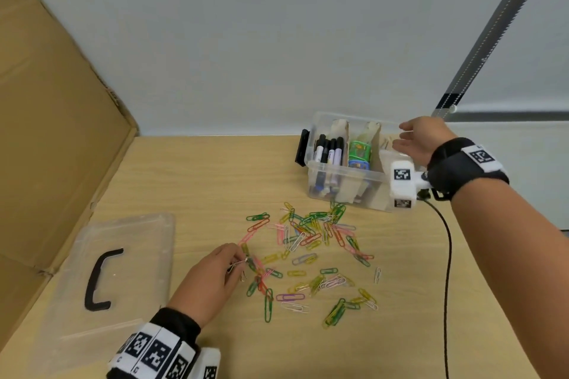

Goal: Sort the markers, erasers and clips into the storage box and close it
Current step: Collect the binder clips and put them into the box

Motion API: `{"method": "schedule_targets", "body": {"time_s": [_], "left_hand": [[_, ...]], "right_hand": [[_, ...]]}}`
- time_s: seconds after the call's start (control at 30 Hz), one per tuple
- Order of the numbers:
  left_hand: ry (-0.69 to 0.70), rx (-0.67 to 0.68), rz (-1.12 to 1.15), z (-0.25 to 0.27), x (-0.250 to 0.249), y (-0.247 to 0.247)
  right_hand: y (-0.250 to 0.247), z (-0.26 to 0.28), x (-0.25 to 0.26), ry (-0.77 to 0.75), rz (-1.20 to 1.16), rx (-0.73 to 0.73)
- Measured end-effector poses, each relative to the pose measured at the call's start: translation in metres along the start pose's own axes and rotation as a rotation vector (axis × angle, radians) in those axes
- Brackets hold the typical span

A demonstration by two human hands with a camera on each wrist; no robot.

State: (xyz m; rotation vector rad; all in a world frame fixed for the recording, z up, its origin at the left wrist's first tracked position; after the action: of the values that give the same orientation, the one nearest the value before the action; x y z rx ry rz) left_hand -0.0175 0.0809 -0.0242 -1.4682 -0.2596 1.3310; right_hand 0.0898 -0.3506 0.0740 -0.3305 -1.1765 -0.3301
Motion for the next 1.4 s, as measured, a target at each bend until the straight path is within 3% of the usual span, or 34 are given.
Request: {"method": "schedule_targets", "body": {"time_s": [0.07, 0.27, 0.37, 0.57, 0.7, 0.77, 0.9, 1.03, 1.27, 1.4], "left_hand": [[0.007, -0.013, 0.007, -0.003, -0.006, 0.002], [0.107, -0.059, -0.004, -0.034, -0.074, -0.009], [0.186, -0.089, -0.054, -0.071, -0.131, -0.019], [0.324, -0.226, -0.245, -0.171, -0.235, -0.019], [0.298, -0.259, -0.235, -0.225, -0.271, -0.014], [0.231, -0.21, -0.246, -0.247, -0.275, -0.009], [0.082, 0.034, -0.473, -0.268, -0.277, 0.006], [0.118, 0.14, -0.44, -0.258, -0.278, 0.004], [0.307, -0.163, -0.084, -0.146, -0.236, -0.014], [0.076, -0.207, -0.006, -0.079, -0.146, 0.002]], "right_hand": [[-0.002, 0.024, -0.004, -0.081, 0.108, 0.014], [-0.019, 0.077, -0.07, -0.473, 1.014, -0.141], [-0.018, 0.078, -0.098, -0.532, 1.013, -0.114], [-0.014, 0.079, -0.106, -0.604, 0.94, -0.167], [-0.015, 0.081, -0.105, -0.615, 0.964, -0.163], [-0.016, 0.081, -0.105, -0.603, 0.983, -0.161], [-0.017, 0.082, -0.105, -0.58, 1.005, -0.135], [-0.018, 0.081, -0.107, -0.575, 1.008, -0.122], [-0.019, 0.079, -0.11, -0.583, 0.986, -0.131], [-0.021, 0.08, -0.11, -0.573, 0.981, -0.112]]}}
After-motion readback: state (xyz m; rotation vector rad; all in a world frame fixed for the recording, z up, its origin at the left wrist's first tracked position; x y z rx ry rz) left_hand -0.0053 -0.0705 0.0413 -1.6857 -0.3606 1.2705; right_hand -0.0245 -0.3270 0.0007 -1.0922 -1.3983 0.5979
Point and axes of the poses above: each hand's wrist, its own z-axis away from the middle knuckle, its own y-axis out of the palm, x = y × z, the point moved 2 cm from there along -z, towards the middle knuckle, and after that the axes turned 11 degrees about x, right-handed, at the moved point
